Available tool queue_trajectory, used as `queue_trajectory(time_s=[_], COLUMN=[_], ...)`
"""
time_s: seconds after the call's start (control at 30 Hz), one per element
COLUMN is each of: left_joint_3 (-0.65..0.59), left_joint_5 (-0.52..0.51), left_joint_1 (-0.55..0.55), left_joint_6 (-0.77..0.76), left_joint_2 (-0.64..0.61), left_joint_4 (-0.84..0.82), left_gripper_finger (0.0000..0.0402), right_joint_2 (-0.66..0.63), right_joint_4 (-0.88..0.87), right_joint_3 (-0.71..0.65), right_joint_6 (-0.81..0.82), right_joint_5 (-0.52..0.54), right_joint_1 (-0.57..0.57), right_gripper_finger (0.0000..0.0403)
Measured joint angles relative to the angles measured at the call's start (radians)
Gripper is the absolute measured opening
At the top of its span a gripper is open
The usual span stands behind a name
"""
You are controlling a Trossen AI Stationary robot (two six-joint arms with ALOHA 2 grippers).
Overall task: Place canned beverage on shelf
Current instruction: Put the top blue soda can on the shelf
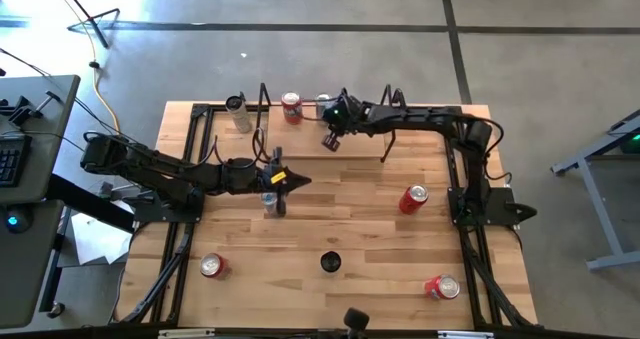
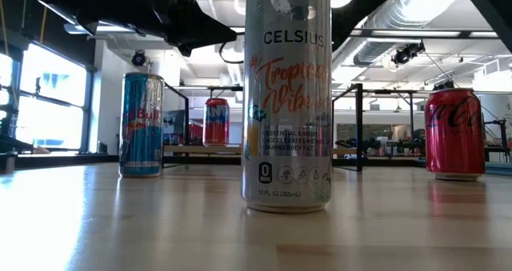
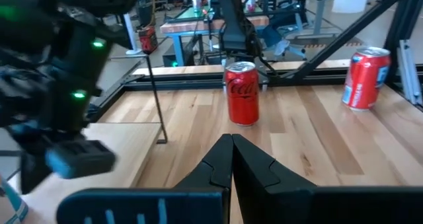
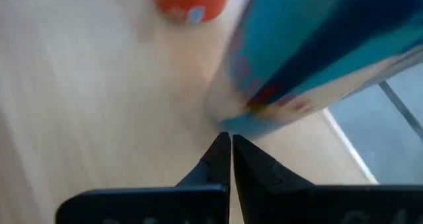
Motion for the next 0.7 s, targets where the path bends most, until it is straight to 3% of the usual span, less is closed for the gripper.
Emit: queue_trajectory(time_s=[0.23, 0.47, 0.7], left_joint_3=[0.0, 0.0, 0.0], left_joint_5=[-0.013, -0.04, -0.042], left_joint_1=[0.0, -0.001, 0.0], left_joint_6=[0.001, 0.002, 0.0], left_joint_2=[0.0, 0.0, 0.0], left_joint_4=[-0.016, -0.023, -0.015], left_gripper_finger=[0.0, 0.0, 0.0], right_joint_2=[-0.088, -0.218, -0.193], right_joint_4=[-0.104, 0.227, 0.42], right_joint_3=[-0.007, -0.244, -0.348], right_joint_6=[-0.049, -0.032, 0.047], right_joint_5=[0.004, -0.036, -0.025], right_joint_1=[0.024, 0.012, -0.035], right_gripper_finger=[0.0, 0.0, 0.0])
